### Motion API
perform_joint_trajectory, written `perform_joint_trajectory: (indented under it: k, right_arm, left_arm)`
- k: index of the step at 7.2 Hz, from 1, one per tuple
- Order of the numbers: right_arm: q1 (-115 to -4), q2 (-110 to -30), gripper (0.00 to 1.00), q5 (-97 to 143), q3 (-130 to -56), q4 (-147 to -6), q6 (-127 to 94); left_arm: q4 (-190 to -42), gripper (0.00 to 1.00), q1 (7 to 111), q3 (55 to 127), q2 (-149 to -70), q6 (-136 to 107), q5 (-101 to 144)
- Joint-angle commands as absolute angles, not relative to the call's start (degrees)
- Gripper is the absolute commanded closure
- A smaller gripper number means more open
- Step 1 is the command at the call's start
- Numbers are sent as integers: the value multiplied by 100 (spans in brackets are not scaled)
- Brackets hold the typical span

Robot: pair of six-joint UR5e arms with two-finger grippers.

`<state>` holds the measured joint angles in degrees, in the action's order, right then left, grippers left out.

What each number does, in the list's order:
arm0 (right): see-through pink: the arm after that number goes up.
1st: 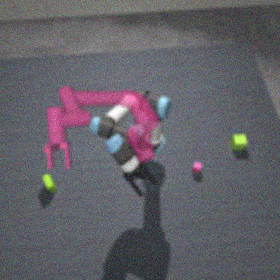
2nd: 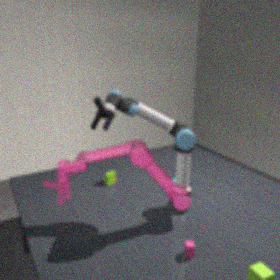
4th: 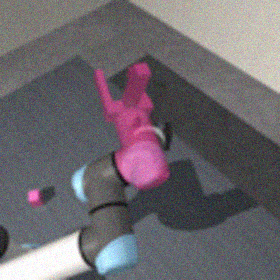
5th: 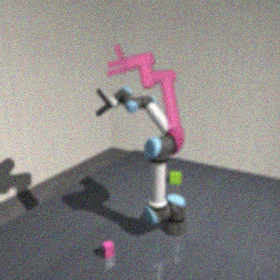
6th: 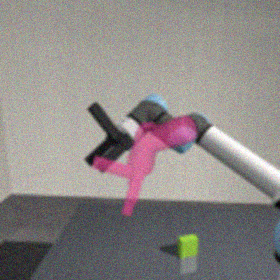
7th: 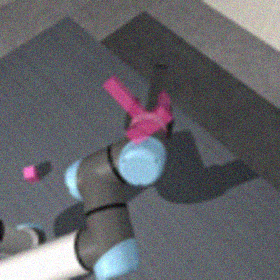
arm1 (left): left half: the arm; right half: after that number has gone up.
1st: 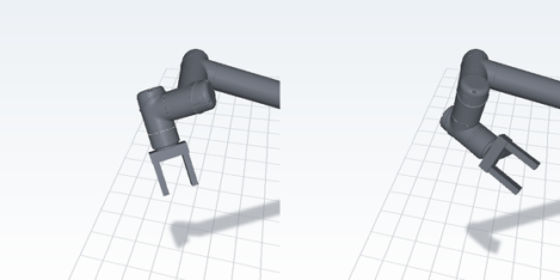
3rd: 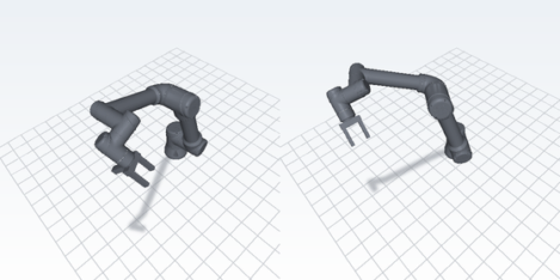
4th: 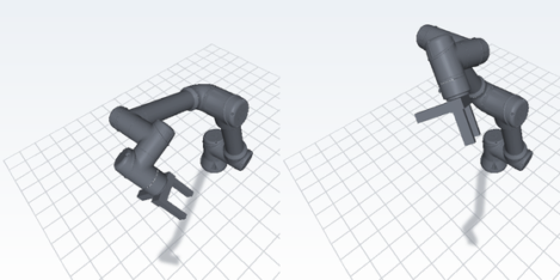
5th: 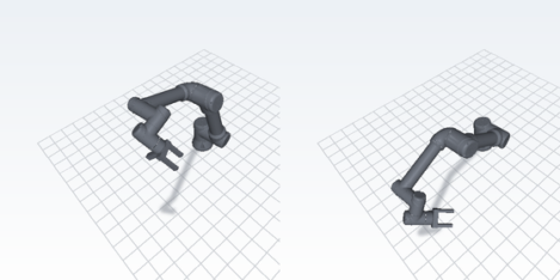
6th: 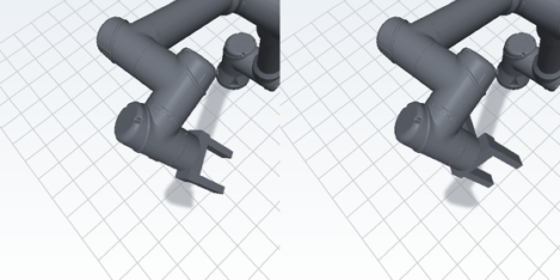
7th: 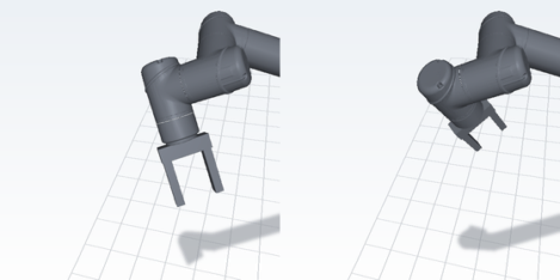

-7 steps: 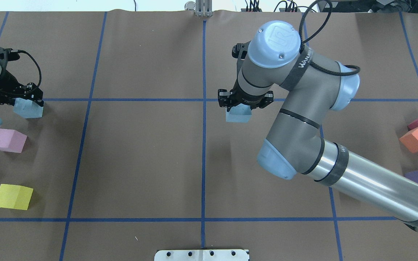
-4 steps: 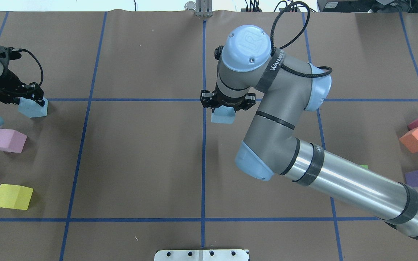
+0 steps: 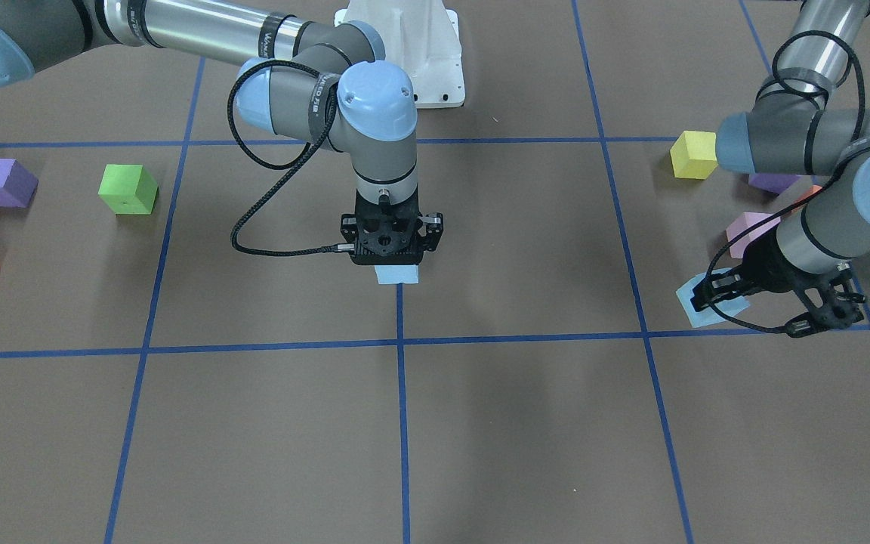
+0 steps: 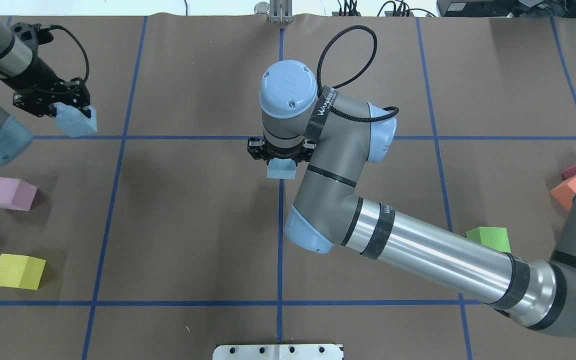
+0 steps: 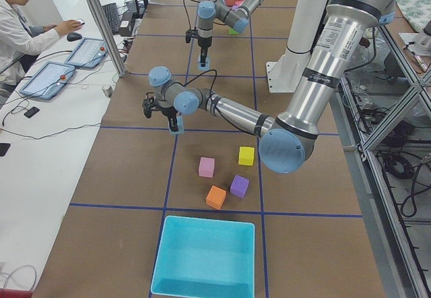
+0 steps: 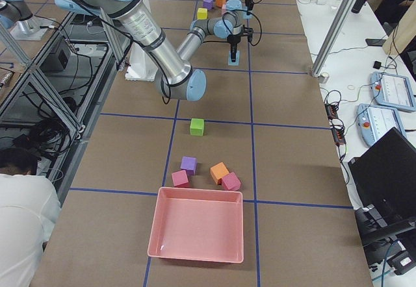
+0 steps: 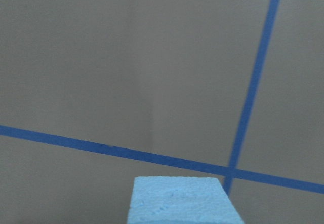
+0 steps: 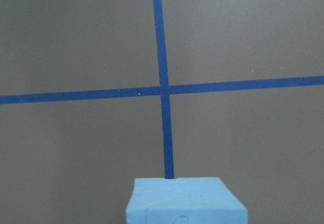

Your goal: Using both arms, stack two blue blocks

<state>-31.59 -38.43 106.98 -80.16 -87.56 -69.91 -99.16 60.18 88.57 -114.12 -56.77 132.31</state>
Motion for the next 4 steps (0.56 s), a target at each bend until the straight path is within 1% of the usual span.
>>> perform_joint_trajectory:
  k: [1, 4]
  right_arm:
    - [-3042, -3841, 45, 10592, -7726, -8490, -6961]
    - [-2988, -3841, 41, 10556, -7612, -8490, -6637]
  left_arm:
    - [-9782, 49, 5531, 9087, -11952, -6746, 13193]
    - [-9809, 49, 5109, 9272, -12198, -7241, 12860]
